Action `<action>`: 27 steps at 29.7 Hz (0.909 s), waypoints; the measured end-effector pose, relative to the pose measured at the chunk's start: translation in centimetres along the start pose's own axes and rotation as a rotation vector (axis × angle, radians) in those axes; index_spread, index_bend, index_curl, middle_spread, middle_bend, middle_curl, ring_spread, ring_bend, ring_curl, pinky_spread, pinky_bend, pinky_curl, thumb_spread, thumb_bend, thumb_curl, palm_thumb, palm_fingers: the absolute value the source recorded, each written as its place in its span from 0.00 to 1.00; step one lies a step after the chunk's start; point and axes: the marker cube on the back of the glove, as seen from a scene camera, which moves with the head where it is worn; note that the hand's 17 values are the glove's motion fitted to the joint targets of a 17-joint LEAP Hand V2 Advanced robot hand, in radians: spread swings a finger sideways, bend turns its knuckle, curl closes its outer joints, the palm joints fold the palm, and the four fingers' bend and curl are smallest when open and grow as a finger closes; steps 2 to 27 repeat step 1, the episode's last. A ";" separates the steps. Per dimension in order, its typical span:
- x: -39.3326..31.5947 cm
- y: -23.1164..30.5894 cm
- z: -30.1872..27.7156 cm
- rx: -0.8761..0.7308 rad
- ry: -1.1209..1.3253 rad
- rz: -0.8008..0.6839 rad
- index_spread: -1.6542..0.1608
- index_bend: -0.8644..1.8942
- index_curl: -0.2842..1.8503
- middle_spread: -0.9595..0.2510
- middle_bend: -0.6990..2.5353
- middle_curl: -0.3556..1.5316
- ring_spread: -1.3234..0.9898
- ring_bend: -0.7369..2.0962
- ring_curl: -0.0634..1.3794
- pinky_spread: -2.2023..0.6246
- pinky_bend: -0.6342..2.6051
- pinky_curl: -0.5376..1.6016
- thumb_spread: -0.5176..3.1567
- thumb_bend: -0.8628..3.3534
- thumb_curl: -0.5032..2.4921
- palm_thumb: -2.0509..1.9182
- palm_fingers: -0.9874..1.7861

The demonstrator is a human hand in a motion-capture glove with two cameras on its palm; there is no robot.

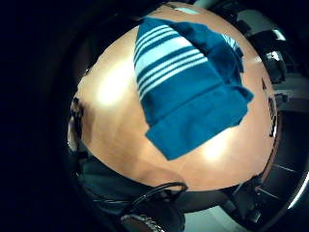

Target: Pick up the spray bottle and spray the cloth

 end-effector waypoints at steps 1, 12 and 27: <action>0.1 0.1 0.1 0.000 -0.002 0.001 0.68 0.37 0.28 0.71 0.27 0.37 0.57 0.33 0.25 0.88 0.30 0.41 0.40 0.20 0.26 0.56 0.45; 0.1 0.1 0.1 0.000 -0.002 0.001 0.68 0.37 0.28 0.71 0.27 0.37 0.57 0.33 0.25 0.88 0.30 0.41 0.40 0.20 0.26 0.56 0.45; 0.1 0.1 0.1 0.000 -0.002 0.001 0.68 0.37 0.28 0.71 0.27 0.37 0.57 0.33 0.25 0.88 0.30 0.41 0.40 0.20 0.26 0.56 0.45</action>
